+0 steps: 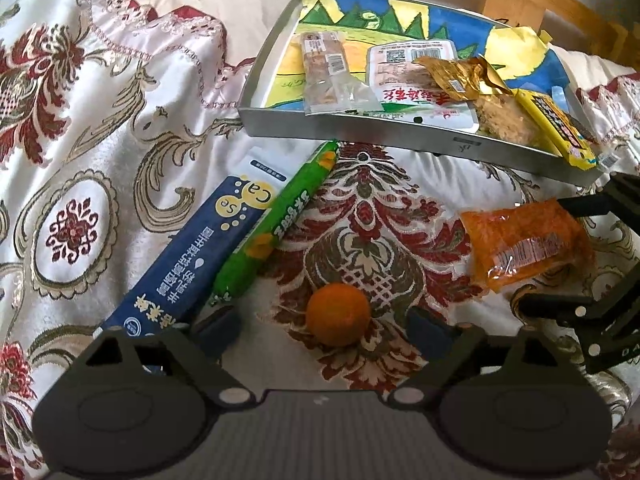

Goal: Organize snacks
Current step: 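Close the left tool on the mandarin while the right tool grasps the orange-red bag, then lift and carry the mandarin with the left tool while the right tool carries the orange-red bag to the tray, then release the mandarin with the left tool while the right tool releases the orange-red bag in the tray, then withdraw both tools from the tray back toward the remaining snacks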

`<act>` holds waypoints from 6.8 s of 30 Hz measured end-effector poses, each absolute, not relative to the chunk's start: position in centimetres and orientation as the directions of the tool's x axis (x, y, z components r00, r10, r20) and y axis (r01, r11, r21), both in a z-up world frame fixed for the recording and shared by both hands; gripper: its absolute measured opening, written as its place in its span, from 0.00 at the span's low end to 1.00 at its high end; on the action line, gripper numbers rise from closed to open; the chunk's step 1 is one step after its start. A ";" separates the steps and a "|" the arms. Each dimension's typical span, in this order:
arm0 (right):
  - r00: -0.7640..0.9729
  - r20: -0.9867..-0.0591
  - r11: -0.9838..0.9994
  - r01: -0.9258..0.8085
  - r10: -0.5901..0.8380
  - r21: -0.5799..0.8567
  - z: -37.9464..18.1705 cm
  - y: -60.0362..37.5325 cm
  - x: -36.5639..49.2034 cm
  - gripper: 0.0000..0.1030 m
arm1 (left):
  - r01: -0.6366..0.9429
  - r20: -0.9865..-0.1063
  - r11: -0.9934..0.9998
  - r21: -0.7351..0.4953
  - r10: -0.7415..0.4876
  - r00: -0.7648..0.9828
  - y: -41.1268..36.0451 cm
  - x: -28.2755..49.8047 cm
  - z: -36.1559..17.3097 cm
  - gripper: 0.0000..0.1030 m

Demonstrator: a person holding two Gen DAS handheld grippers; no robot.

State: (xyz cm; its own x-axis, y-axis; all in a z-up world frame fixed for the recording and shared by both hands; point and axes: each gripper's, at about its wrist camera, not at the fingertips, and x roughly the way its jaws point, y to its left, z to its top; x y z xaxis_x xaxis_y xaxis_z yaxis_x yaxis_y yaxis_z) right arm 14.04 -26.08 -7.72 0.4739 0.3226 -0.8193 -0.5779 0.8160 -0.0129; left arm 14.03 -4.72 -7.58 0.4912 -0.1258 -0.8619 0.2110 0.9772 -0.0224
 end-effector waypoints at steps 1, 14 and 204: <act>0.480 -0.816 0.816 -0.578 0.321 -0.018 -7.7 -26.0 14.0 0.99 | 0.216 -0.859 0.976 -0.014 -0.122 0.497 -4.8 14.0 -7.6 0.81; 0.523 -0.776 0.804 -0.593 0.354 -0.033 -7.2 -25.0 13.5 0.86 | 0.299 -0.844 0.954 0.017 -0.147 0.516 -5.8 13.2 -7.4 0.37; 0.925 -0.376 0.992 0.095 -0.055 0.088 5.2 -25.0 2.6 0.99 | 0.077 -0.444 0.994 -0.075 -0.103 0.890 -0.9 5.8 4.6 0.99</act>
